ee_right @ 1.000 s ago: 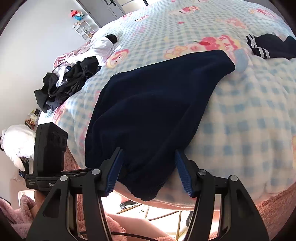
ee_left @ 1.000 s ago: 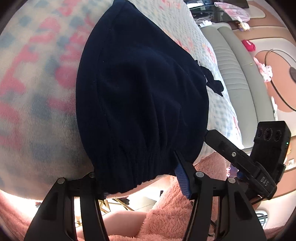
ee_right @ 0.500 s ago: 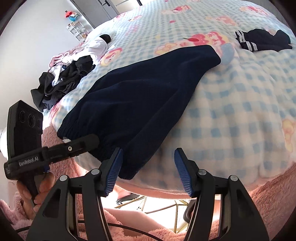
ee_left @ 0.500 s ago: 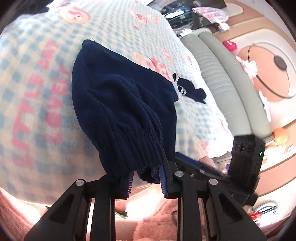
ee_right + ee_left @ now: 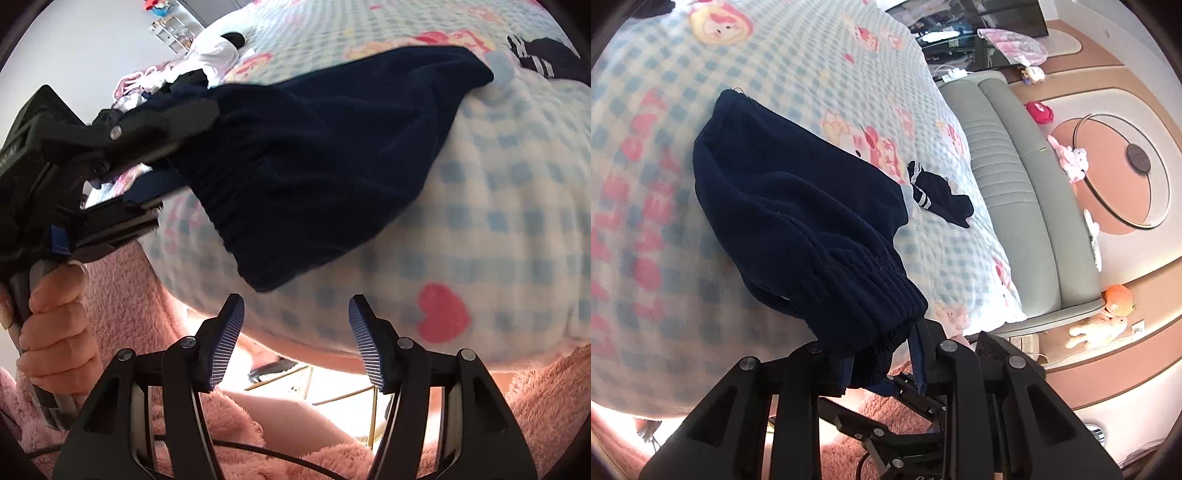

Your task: Fold clothes

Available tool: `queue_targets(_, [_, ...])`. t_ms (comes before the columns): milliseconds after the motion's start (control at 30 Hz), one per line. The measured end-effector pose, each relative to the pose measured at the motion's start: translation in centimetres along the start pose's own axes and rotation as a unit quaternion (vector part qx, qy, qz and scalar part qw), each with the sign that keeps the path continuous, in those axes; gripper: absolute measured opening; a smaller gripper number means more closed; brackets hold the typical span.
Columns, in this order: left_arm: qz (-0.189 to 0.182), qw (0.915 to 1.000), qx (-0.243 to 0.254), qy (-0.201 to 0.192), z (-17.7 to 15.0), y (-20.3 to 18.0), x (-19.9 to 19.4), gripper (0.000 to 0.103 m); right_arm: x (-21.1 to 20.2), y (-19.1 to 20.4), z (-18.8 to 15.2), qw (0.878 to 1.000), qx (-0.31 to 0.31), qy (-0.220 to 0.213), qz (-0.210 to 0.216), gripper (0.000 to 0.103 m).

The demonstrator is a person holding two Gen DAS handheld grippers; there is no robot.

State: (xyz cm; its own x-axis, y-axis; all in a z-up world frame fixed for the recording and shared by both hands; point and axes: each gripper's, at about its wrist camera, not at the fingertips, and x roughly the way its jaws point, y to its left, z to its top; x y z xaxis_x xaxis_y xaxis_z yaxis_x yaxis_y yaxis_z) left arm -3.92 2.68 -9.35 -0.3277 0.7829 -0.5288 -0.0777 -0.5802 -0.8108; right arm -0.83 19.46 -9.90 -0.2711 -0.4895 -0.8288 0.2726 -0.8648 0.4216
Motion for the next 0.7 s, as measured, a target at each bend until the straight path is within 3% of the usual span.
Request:
queue_targets(100, [0.026, 0.9988, 0.040, 0.000, -0.2, -0.6, -1.1, 0.029, -2.1, 0.1, 1.2, 0.999, -0.001, -0.049, 0.012, 0.060])
queue_targets(233, [0.058, 0.9926, 0.106, -0.015, -0.9, -1.3, -3.6, 0.038, -3.6, -0.3, 3.0, 0.996, 0.013, -0.082, 0.030, 0.058])
queue_targets(467, [0.142, 0.9721, 0.182, -0.042, -1.2, -0.8, -6.1, 0.041, -3.3, -0.9, 6.8, 0.994, 0.017, -0.103, 0.009, 0.058])
queue_targets(567, [0.126, 0.9740, 0.188, -0.008, -0.9, 0.1, -5.4, 0.042, -2.6, -2.0, 8.1, 0.994, 0.029, -0.103, 0.007, 0.058])
queue_targets(700, [0.133, 0.9805, 0.135, 0.051, -0.8, 1.8, -2.2, 0.042, -1.8, -2.7, 9.3, 0.994, 0.035, -0.102, -0.004, 0.059])
